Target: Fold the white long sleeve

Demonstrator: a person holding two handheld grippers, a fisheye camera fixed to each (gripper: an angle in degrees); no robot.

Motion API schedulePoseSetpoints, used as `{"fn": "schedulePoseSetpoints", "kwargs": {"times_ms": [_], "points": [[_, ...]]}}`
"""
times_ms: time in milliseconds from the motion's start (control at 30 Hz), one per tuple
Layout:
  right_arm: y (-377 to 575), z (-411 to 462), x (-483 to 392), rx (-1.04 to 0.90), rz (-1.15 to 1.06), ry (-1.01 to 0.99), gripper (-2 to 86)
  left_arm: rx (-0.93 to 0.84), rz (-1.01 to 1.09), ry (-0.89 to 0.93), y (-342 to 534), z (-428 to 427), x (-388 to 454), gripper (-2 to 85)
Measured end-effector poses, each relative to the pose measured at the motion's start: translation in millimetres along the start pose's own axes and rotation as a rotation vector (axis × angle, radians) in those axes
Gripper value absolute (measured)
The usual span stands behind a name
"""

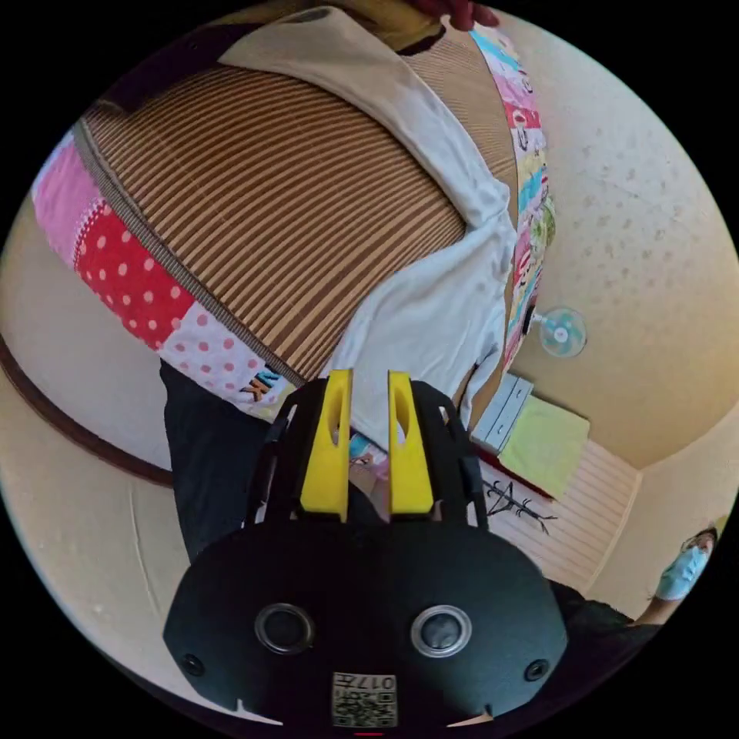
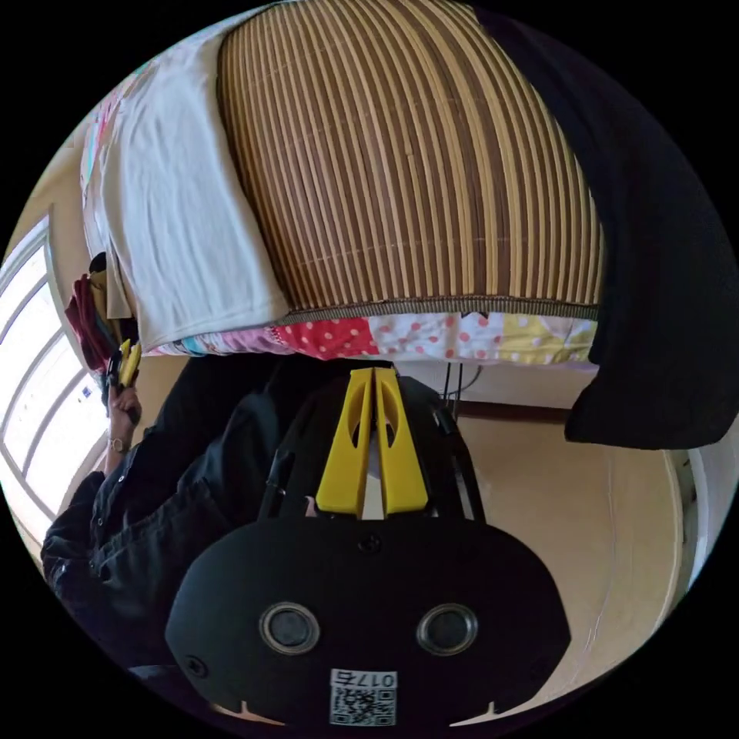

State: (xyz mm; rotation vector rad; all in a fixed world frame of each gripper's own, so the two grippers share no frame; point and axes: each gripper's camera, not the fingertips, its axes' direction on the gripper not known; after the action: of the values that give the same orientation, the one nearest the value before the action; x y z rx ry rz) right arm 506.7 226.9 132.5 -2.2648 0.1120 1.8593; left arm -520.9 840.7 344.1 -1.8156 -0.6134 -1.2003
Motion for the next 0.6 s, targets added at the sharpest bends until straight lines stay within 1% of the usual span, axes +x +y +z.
{"fn": "schedulePoseSetpoints", "kwargs": {"times_ms": [67, 100, 167, 200, 267, 333, 400, 467, 533, 600], "points": [[11, -4, -4, 0.028, 0.002, -0.043, 0.4, 0.173, -0.082, 0.106, -10, -26, -17, 9.2], [17, -5, -8, 0.030, 0.013, -0.032, 0.4, 0.206, -0.110, 0.118, -15, -31, -21, 9.9], [23, -1, -16, 0.012, 0.018, -0.007, 0.3, 0.300, -0.239, 0.168, -37, -43, -36, 12.2], [26, 4, -23, -0.011, 0.009, 0.004, 0.3, 0.322, -0.267, 0.195, -43, -45, -40, 12.3], [29, 15, -33, -0.061, -0.013, 0.027, 0.3, 0.440, -0.366, 0.301, -63, -54, -55, 12.5], [32, 28, -49, -0.132, -0.052, 0.081, 0.3, 0.519, -0.428, 0.330, -74, -59, -65, 12.3], [36, 37, -64, -0.173, -0.125, 0.067, 0.3, 0.535, -0.519, 0.378, -85, -53, -83, 11.8], [38, 46, -76, -0.224, -0.169, 0.047, 0.3, 0.577, -0.610, 0.516, -92, -38, -109, 8.1], [37, 54, -89, -0.286, -0.195, 0.076, 0.3, 0.622, -0.643, 0.612, -94, -28, -124, 6.3], [35, 57, -98, -0.314, -0.214, 0.096, 0.3, 0.650, -0.627, 0.646, -97, -24, -130, 5.4]]}}
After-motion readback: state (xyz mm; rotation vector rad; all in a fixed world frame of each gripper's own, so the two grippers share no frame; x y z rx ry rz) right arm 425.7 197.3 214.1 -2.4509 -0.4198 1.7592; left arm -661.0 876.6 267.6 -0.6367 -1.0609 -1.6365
